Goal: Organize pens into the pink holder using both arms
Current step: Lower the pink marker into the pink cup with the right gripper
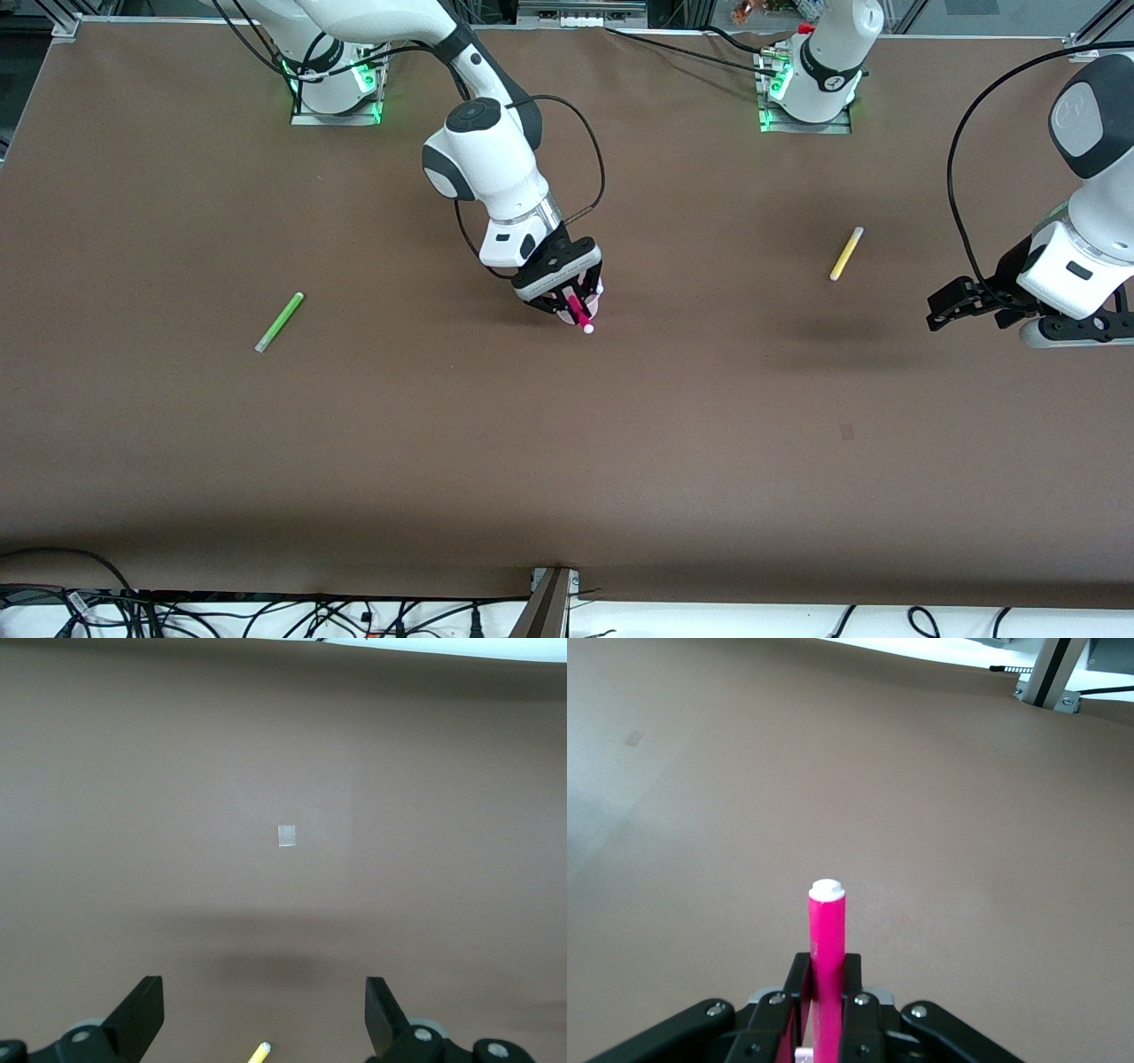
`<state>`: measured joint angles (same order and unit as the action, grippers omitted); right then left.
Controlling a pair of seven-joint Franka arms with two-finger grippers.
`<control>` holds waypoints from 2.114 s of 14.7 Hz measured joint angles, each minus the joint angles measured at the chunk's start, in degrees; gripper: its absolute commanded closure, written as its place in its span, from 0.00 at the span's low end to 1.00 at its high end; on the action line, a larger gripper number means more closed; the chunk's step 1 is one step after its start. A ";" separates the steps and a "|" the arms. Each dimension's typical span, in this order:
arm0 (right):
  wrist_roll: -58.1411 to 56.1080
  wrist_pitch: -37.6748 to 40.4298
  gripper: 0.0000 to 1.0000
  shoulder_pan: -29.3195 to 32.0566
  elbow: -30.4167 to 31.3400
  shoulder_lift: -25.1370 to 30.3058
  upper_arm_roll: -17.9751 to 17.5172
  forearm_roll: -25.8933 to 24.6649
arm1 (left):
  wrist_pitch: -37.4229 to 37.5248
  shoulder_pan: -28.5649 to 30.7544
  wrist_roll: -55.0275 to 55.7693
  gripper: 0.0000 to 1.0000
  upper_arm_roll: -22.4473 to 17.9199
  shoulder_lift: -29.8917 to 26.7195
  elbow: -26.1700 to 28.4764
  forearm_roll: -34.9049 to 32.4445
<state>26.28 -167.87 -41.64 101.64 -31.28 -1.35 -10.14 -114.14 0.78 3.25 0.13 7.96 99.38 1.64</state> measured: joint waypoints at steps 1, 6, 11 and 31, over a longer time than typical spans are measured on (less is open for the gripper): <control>0.16 -0.35 1.00 -0.34 -0.01 -0.30 0.23 -0.01 | -0.04 0.00 0.03 0.00 0.06 0.05 0.00 0.00; 1.02 -0.54 1.00 -5.78 0.00 -1.31 5.15 -0.04 | -0.16 -0.02 0.05 0.00 0.15 0.09 0.00 0.00; 1.23 -0.62 1.00 -10.37 1.22 -2.32 9.45 -0.05 | -0.41 -0.02 0.05 0.00 0.15 0.10 0.00 0.00; 1.24 20.70 0.00 -11.02 -3.33 6.85 11.34 -0.12 | -0.68 -0.02 0.81 0.00 0.19 0.16 -0.32 0.00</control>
<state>27.51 -147.18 -52.66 98.32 -24.43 9.99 -10.26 -114.82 0.76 4.07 0.32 8.12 99.06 1.64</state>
